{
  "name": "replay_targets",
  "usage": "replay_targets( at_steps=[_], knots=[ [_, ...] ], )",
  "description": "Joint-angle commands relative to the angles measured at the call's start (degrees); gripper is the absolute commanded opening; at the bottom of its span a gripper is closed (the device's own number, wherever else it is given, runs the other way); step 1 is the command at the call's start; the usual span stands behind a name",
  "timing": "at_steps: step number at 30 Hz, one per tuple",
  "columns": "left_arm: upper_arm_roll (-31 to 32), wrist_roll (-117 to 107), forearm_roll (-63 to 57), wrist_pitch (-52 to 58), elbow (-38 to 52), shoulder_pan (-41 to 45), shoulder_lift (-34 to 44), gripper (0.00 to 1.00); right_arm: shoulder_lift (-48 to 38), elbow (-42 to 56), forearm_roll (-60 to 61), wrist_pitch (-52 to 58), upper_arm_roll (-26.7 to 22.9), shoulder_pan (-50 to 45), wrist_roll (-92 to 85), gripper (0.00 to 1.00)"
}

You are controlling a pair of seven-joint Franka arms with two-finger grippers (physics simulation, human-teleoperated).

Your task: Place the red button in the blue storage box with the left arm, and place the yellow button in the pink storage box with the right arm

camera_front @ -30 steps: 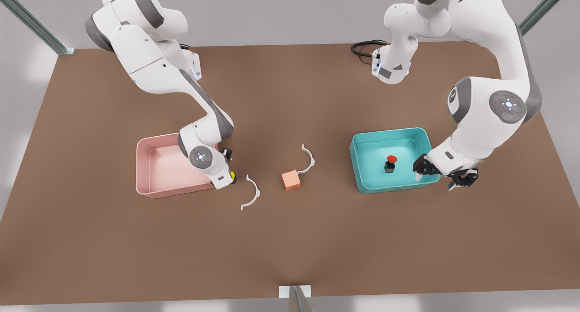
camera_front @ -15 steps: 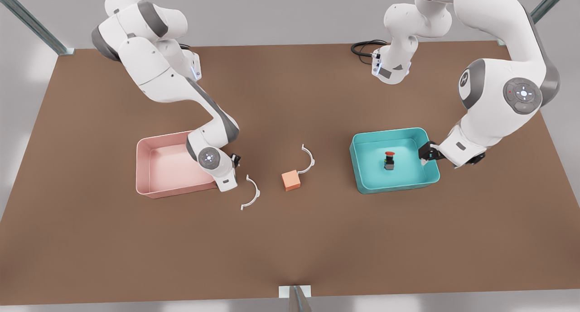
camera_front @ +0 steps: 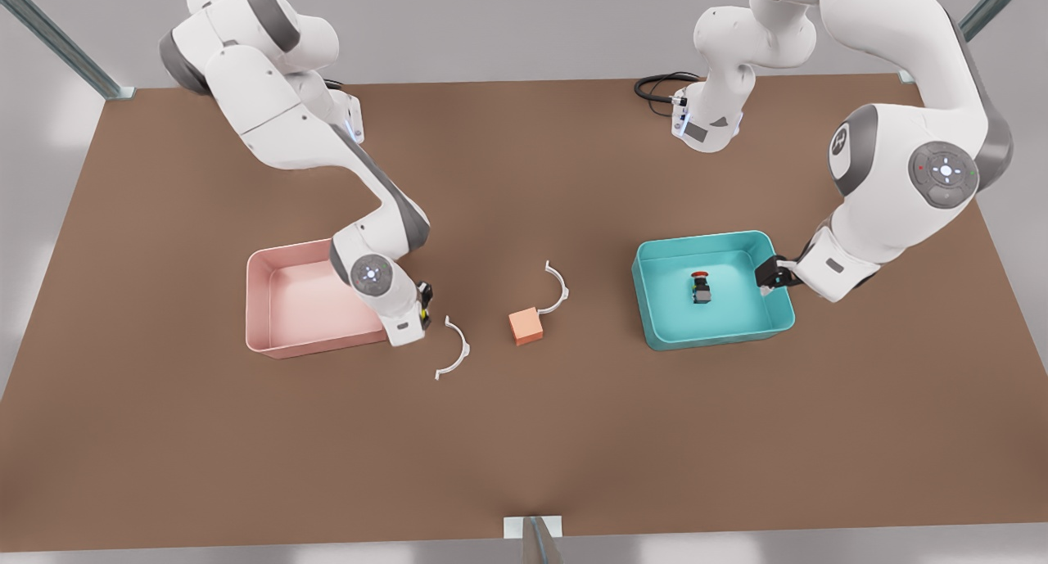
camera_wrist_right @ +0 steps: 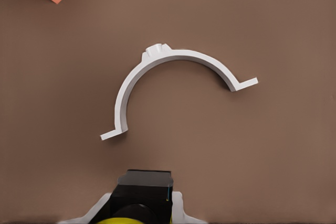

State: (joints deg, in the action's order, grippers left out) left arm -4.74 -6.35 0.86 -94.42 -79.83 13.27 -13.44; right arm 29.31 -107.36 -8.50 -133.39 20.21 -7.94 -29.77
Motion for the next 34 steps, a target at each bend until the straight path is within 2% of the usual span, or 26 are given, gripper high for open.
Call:
replay_targets(
  at_steps=[1, 4, 6, 11, 15, 16, 17, 19, 22, 24, 26, 28, 30, 32, 34],
  knots=[
    [0.0, -4.0, -0.1, 0.5, 0.0, 0.0, 0.1, 1.0, -2.7, 0.0, -1.3, 4.8, 0.3, 0.3, 6.9, 0.25],
    [0.0, -3.9, 0.3, 0.5, 0.0, 0.0, 0.2, 1.0, -5.8, 7.3, -1.3, 17.2, -0.3, 1.2, 7.1, 0.25],
    [0.0, -4.0, 0.2, 0.5, 0.0, 0.0, 0.2, 1.0, -8.9, 7.0, -1.3, 18.5, -0.2, 4.9, 7.4, 0.25],
    [0.1, -4.3, 0.3, 0.6, 0.1, 0.2, 0.2, 1.0, -11.6, -0.1, -1.4, 17.4, 0.1, 12.4, 6.9, 0.25],
    [0.3, -4.2, 0.3, 0.5, 0.0, 1.7, -0.4, 1.0, -10.8, -7.6, -3.5, 7.5, -0.3, 17.0, 7.2, 0.27],
    [0.1, -4.0, 0.2, 0.5, 0.0, 1.6, -0.4, 1.0, -10.4, -7.8, -3.5, 7.4, -0.5, 17.9, 7.2, 0.39],
    [0.1, -4.1, 0.3, 0.5, 0.0, 1.5, -0.4, 1.0, -10.1, -7.9, -3.5, 7.4, -0.4, 18.2, 7.2, 0.65],
    [0.2, -4.0, 0.1, 0.5, 0.0, 1.6, -0.4, 1.0, -10.2, -8.2, -3.5, 7.5, -0.4, 18.4, 7.2, 1.0],
    [0.3, -4.2, -0.1, 0.3, 0.0, 1.8, -0.4, 1.0, -12.3, -6.1, -3.4, 10.5, 0.3, 18.1, 7.4, 1.0],
    [0.3, -4.1, -0.1, 0.3, 0.1, 3.2, -0.1, 1.0, -14.1, -2.2, -3.3, 16.4, 3.0, 18.1, 13.4, 1.0],
    [0.0, -3.9, -0.2, 2.6, 1.0, 4.0, 0.1, 1.0, -15.2, 7.2, -2.8, 25.6, 4.6, 18.0, 20.4, 1.0],
    [-0.3, -3.7, 0.2, 3.1, 1.4, 1.9, 0.3, 1.0, -15.2, 16.4, 2.3, 32.9, 4.5, 18.1, 21.2, 1.0],
    [-0.3, -3.7, 0.0, 3.6, 1.4, 1.8, 0.5, 1.0, -15.1, 23.2, 2.0, 38.6, 4.0, 18.2, 24.8, 1.0],
    [-0.4, -3.8, -0.2, 3.6, 1.5, 1.8, 0.5, 1.0, -15.2, 26.3, 1.9, 39.9, 1.0, 18.9, 24.4, 1.0],
    [-0.3, -4.0, -0.2, 3.8, 1.5, 1.1, 0.6, 1.0, -19.4, 26.0, 3.9, 41.8, -15.7, 6.6, 24.6, 1.0]
  ],
)
